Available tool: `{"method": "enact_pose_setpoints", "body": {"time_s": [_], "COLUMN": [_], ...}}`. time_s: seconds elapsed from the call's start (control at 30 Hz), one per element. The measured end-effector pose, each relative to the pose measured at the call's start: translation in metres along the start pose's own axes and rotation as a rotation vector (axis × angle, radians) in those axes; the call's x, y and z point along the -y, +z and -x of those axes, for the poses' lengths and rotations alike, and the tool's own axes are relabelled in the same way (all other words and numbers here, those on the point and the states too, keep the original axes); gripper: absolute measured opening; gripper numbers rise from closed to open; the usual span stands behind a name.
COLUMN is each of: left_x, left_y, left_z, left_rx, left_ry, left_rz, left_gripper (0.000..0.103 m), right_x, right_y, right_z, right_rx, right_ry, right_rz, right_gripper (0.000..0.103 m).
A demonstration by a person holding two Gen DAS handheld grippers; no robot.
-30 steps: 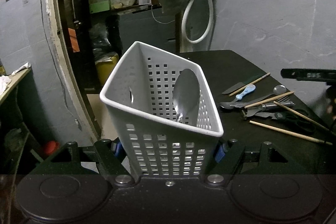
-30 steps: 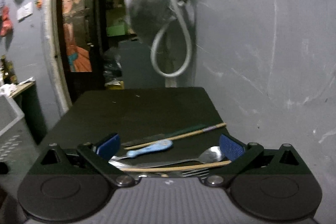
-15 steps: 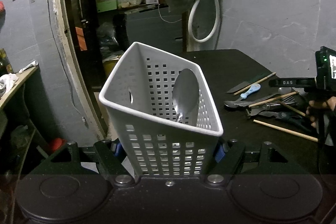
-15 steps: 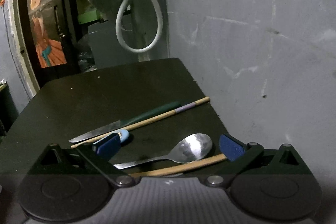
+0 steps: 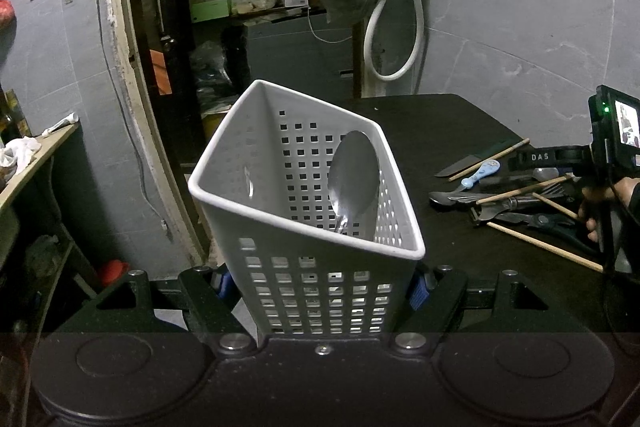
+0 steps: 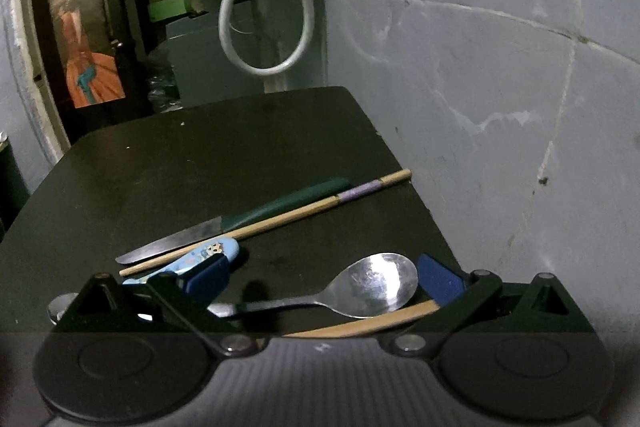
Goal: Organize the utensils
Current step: 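Move the right tool back toward the large spoon in the pile, then close the right tool on the large metal spoon and lift it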
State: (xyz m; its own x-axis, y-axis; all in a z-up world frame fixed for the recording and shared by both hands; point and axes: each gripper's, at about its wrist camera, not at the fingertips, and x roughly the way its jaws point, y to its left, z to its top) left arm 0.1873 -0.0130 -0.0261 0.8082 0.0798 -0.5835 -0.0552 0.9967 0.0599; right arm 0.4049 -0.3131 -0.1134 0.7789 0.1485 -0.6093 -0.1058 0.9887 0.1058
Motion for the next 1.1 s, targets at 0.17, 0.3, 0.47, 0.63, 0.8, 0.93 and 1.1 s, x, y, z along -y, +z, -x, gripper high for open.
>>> {"method": "enact_pose_setpoints", "body": {"time_s": [0.17, 0.3, 0.47, 0.63, 0.8, 0.93, 1.1], "left_x": [0.000, 0.000, -0.001, -0.001, -0.001, -0.001, 0.000], "left_y": [-0.001, -0.001, -0.001, -0.001, -0.001, -0.001, -0.001], "left_z": [0.001, 0.001, 0.001, 0.001, 0.001, 0.001, 0.000], "left_rx": [0.000, 0.001, 0.000, 0.001, 0.001, 0.001, 0.001], "left_ry": [0.001, 0.001, 0.001, 0.001, 0.001, 0.001, 0.001], "left_rz": [-0.001, -0.002, -0.001, -0.003, -0.002, -0.002, -0.002], "left_gripper": [0.077, 0.077, 0.077, 0.077, 0.077, 0.077, 0.077], "right_x": [0.006, 0.011, 0.015, 0.023, 0.024, 0.024, 0.024], "right_y": [0.000, -0.002, 0.001, 0.003, 0.004, 0.002, 0.001], "right_z": [-0.004, -0.007, -0.012, -0.015, -0.014, -0.011, -0.009], "right_rx": [-0.021, -0.021, 0.003, 0.017, 0.015, 0.017, 0.012], "right_ry": [-0.016, -0.016, -0.004, 0.026, 0.013, -0.013, -0.026], "right_rz": [-0.094, -0.155, -0.192, -0.182, -0.163, -0.147, -0.128], "right_gripper": [0.102, 0.102, 0.093, 0.083, 0.067, 0.046, 0.021]}}
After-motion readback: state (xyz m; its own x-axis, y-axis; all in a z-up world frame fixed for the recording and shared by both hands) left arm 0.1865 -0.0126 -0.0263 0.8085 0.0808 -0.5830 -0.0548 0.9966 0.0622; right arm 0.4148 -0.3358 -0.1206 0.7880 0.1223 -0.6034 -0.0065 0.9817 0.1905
